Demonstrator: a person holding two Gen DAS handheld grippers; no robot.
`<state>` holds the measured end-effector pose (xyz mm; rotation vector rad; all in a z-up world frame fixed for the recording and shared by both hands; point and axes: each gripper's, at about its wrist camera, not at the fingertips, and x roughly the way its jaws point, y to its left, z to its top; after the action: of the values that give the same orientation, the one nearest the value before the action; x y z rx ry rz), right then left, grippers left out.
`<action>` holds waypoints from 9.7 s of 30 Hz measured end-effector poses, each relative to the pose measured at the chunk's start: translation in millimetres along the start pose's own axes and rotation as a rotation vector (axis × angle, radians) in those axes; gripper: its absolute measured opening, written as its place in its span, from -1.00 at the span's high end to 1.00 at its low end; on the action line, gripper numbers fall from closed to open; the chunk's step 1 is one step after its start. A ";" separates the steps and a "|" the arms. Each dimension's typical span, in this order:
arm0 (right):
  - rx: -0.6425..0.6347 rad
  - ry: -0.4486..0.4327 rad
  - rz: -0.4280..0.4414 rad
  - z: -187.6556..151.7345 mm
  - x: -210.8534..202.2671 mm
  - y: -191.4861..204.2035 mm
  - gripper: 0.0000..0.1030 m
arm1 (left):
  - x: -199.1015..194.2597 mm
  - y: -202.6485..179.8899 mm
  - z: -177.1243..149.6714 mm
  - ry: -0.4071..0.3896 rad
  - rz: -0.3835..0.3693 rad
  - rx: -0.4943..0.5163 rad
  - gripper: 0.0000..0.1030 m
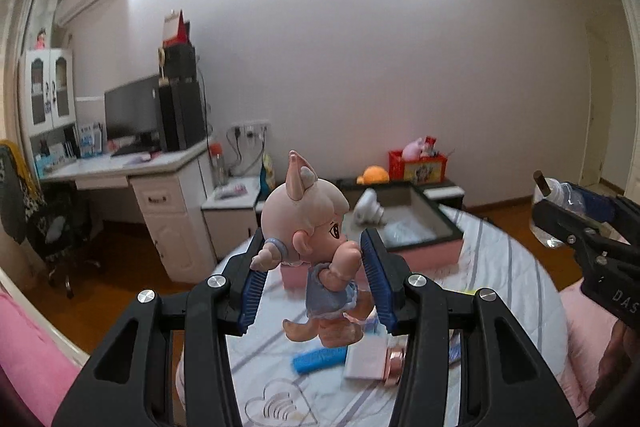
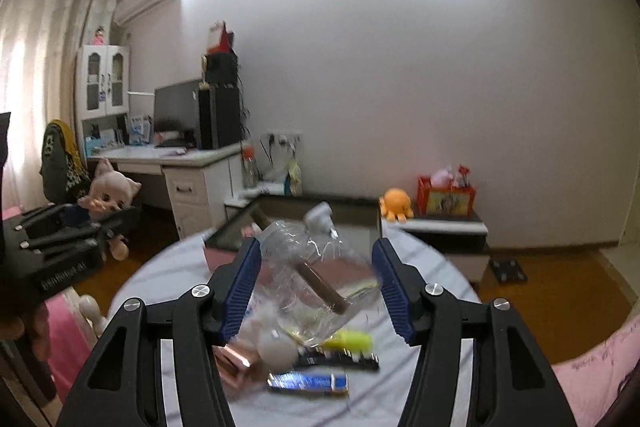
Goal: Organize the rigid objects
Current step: 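Lift the doll with the left tool while the right lifts the glass bottle, then carry the doll and glass bottle into the pink box and open both tools, then withdraw both tools from the pink box back over the bed items, then grasp the rose-gold cylinder with the left tool while the right grasps the white rabbit toy, then carry the cylinder and rabbit toy into the pink box and open both tools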
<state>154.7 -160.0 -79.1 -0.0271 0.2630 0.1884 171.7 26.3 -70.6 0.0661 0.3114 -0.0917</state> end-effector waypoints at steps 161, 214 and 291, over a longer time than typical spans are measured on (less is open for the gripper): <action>0.086 0.050 -0.144 -37.5 -37.8 -0.6 -1.00 | -33.0 10.7 -37.1 0.065 0.007 -0.049 -1.00; 0.082 0.406 -0.016 -89.9 96.1 16.0 -1.00 | 32.5 -2.0 -87.6 0.279 -0.072 0.014 -0.07; 0.004 0.071 -0.006 30.1 114.4 -12.7 -0.40 | 132.9 -13.9 41.3 0.056 -0.085 0.010 -0.07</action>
<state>273.2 -150.1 -79.9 -0.0304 0.3340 0.1813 308.7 -1.3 -73.1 0.0657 0.3698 -0.1754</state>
